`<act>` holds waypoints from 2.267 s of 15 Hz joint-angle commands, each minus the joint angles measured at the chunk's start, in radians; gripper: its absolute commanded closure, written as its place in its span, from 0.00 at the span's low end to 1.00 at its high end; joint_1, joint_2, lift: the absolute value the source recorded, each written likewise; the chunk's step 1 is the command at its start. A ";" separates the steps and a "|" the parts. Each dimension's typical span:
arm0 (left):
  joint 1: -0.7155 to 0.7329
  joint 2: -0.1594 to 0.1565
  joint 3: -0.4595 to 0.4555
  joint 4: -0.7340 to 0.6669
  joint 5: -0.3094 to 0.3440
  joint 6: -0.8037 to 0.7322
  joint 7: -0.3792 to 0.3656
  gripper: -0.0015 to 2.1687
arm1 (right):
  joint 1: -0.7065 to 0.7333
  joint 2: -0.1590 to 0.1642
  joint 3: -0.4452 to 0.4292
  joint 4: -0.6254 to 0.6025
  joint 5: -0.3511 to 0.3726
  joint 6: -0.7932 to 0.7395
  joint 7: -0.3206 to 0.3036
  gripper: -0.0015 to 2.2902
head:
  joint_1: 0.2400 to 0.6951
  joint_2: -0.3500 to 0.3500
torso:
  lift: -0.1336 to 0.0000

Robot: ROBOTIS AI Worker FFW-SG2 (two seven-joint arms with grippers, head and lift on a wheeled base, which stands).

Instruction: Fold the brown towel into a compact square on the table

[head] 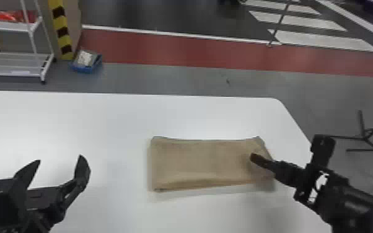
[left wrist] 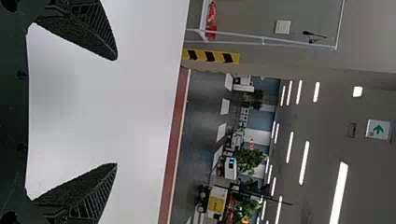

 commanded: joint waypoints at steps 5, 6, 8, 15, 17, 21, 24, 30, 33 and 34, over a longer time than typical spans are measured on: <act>-0.007 0.001 0.000 0.001 0.000 0.019 -0.006 0.03 | -0.013 -0.006 0.008 -0.004 0.053 0.056 0.011 0.47 | 1.00 0.17 | 0.10; -0.009 0.001 -0.002 0.001 0.000 0.022 -0.008 0.03 | -0.013 -0.009 0.007 -0.010 0.053 0.069 0.015 0.58 | 1.00 0.16 | 0.10; -0.010 0.001 -0.003 0.001 0.000 0.028 -0.008 0.03 | -0.013 -0.012 0.002 -0.027 0.049 0.102 0.022 0.62 | 1.00 0.16 | 0.10; -0.016 0.000 -0.003 0.000 -0.002 0.050 -0.011 0.03 | 0.052 0.023 -0.021 -0.314 -0.154 0.228 0.041 0.65 | 1.00 0.18 | 0.10; -0.016 0.000 -0.003 0.000 -0.002 0.050 -0.011 0.03 | 0.081 0.050 0.011 -0.413 -0.195 0.265 0.040 0.65 | 1.00 0.22 | 0.10; -0.016 0.000 -0.005 0.000 -0.002 0.053 -0.012 0.03 | 0.135 0.050 0.205 -0.504 -0.181 0.262 0.000 0.65 | 1.00 0.32 | 0.10; -0.010 0.001 -0.005 0.000 -0.002 0.050 -0.012 0.03 | 0.141 0.050 0.349 -0.479 -0.106 0.201 -0.049 0.65 | 1.00 0.43 | 0.10; -0.006 0.001 -0.002 0.003 0.000 0.050 -0.019 0.03 | 0.148 0.050 0.513 -0.389 -0.040 0.112 -0.094 0.14 | 1.00 0.56 | 0.10; -0.006 0.001 -0.002 0.004 0.000 0.050 -0.019 0.03 | 0.164 0.050 0.527 -0.374 -0.083 0.029 -0.052 0.00 | 1.00 0.62 | 0.10; -0.006 0.001 0.000 0.006 0.000 0.050 -0.019 0.03 | 0.173 0.050 0.515 -0.366 -0.128 -0.057 -0.052 0.02 | 1.00 0.64 | 0.10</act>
